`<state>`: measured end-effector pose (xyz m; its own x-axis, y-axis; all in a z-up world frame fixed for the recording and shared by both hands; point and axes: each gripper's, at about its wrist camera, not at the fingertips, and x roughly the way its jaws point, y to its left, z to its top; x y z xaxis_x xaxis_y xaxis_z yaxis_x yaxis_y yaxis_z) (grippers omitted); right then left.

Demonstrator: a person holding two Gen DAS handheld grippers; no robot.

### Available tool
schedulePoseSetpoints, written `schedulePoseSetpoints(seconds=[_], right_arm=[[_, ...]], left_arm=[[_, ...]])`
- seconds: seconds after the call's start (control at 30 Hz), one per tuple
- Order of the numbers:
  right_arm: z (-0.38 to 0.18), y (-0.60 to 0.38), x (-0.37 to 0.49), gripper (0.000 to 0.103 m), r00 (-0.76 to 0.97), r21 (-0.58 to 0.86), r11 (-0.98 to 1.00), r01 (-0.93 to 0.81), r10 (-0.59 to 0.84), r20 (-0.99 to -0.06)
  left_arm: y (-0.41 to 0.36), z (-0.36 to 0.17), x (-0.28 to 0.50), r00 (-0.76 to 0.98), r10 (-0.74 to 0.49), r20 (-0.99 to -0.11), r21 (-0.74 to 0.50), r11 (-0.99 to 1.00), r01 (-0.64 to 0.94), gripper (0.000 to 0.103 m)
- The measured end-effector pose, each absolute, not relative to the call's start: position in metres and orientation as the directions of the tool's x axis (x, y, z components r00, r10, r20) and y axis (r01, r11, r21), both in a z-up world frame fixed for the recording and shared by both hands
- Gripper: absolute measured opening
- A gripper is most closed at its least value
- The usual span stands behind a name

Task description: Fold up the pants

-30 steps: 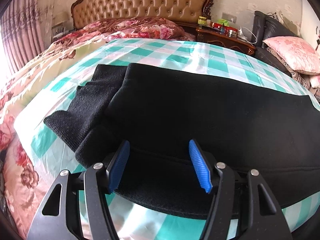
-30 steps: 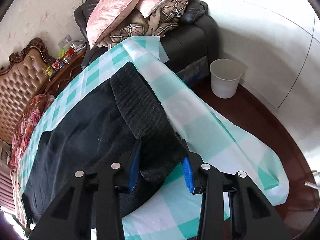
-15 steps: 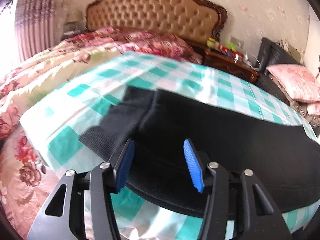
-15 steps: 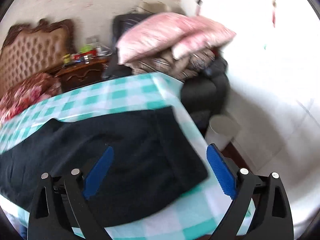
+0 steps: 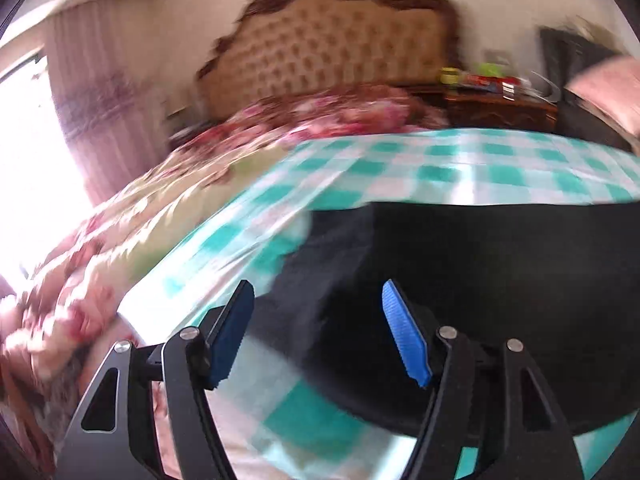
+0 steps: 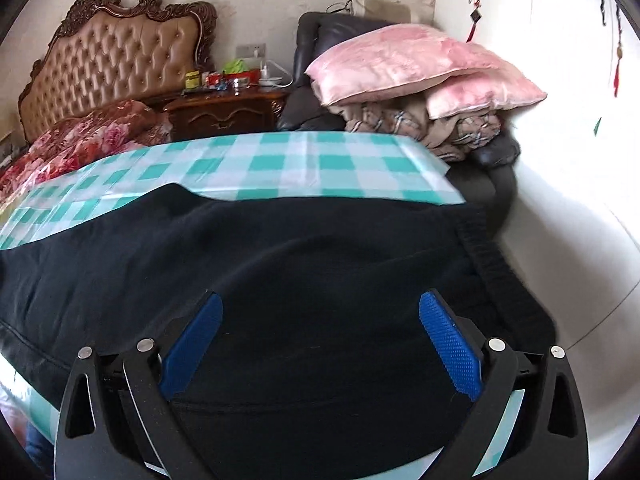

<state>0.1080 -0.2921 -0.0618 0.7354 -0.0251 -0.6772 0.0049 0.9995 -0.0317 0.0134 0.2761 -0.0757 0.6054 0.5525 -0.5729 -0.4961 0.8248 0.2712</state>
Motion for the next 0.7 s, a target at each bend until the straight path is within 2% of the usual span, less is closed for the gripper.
schedulePoseSetpoints(seconds=[0.1, 0.13, 0.17, 0.23, 0.27, 0.5, 0.6, 0.7], right_arm=[[-0.079, -0.29, 0.119, 0.096, 0.668, -0.03, 0.999, 0.039, -0.048, -0.743], [-0.085, -0.289, 0.122, 0.096, 0.649, -0.04, 0.998, 0.053, -0.064, -0.758], [-0.09, -0.288, 0.122, 0.094, 0.638, -0.053, 0.997, 0.054, -0.075, -0.766], [-0.104, -0.285, 0.124, 0.094, 0.602, -0.094, 0.993, 0.07, -0.117, -0.79], [-0.109, -0.286, 0.124, 0.094, 0.588, -0.093, 0.993, 0.079, -0.122, -0.8], [-0.116, -0.288, 0.123, 0.096, 0.585, -0.089, 0.992, 0.089, -0.124, -0.802], [-0.117, -0.287, 0.122, 0.097, 0.589, -0.093, 0.992, 0.087, -0.127, -0.798], [-0.117, -0.287, 0.121, 0.097, 0.596, -0.094, 0.992, 0.087, -0.128, -0.793]], left_arm=[[0.249, -0.063, 0.028, 0.673, 0.445, -0.591, 0.221, 0.892, -0.395, 0.069], [0.239, -0.06, 0.032, 0.688, 0.42, -0.592, 0.212, 0.904, -0.371, 0.065], [0.231, -0.06, 0.036, 0.696, 0.398, -0.598, 0.203, 0.915, -0.348, 0.051], [0.217, -0.064, 0.05, 0.699, 0.311, -0.644, 0.149, 0.947, -0.284, 0.031], [0.213, -0.068, 0.056, 0.695, 0.28, -0.663, 0.117, 0.955, -0.273, 0.026], [0.187, -0.089, 0.07, 0.681, 0.178, -0.71, 0.032, 0.975, -0.221, 0.024], [0.176, -0.099, 0.07, 0.667, 0.097, -0.739, -0.03, 0.984, -0.177, 0.025], [0.165, -0.11, 0.074, 0.637, 0.1, -0.764, 0.003, 0.988, -0.152, 0.025]])
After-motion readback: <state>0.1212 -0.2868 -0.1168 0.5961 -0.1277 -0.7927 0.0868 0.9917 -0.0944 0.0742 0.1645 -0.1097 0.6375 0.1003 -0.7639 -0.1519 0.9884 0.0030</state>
